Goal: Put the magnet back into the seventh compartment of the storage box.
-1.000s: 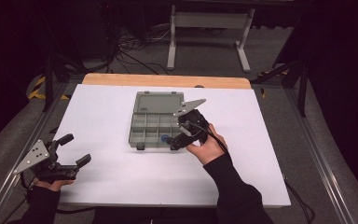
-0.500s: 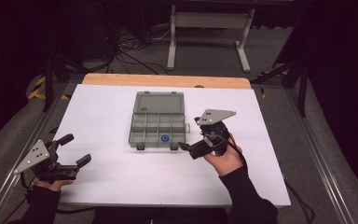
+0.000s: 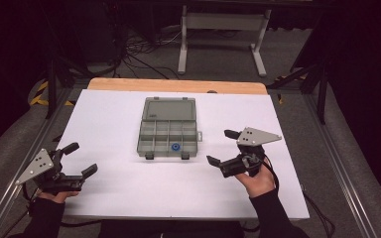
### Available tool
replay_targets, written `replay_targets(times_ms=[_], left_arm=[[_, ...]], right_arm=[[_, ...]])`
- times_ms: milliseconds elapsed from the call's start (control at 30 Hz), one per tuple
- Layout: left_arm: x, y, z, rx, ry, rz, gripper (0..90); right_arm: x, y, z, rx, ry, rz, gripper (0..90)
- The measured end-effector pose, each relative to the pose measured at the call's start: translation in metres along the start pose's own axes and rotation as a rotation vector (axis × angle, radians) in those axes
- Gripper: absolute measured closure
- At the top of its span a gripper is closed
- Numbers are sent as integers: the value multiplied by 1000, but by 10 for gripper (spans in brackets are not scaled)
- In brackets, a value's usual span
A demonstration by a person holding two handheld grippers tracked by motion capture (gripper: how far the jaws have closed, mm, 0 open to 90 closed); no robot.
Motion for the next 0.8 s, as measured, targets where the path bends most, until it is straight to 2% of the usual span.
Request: replay_targets(times_ms=[200, 300, 367, 433, 500, 567, 800], left_arm=[[0, 0, 0, -1, -1, 3, 11], [1, 1, 0, -1, 5, 7, 11], [0, 1, 0, 0, 2, 7, 11], [1, 1, -1, 4, 2, 7, 11], [0, 2, -1, 4, 0, 7, 11], [0, 2, -1, 8, 2, 6, 10], [1, 2, -2, 15, 2, 10, 10]], right_arm=[[0, 11, 16, 62, -5, 2, 3], [0, 15, 26, 98, 4, 28, 4], [0, 16, 31, 89, 1, 40, 4], [-1, 19, 38, 124, 6, 24, 9], [-1, 23, 45, 157, 11, 52, 13], [0, 25, 50, 179, 9, 59, 13], [5, 29, 68, 191, 8, 66, 7]])
Point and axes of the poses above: each handheld gripper's, and its own axes: y roughly backward along the jaws, z roughly out of its underside, x roughly to its right, the point moved 5 cm from there along -y, roughly forward along the jaws, and after that the axes turned 4 degrees about -x, right-handed, at the moved point
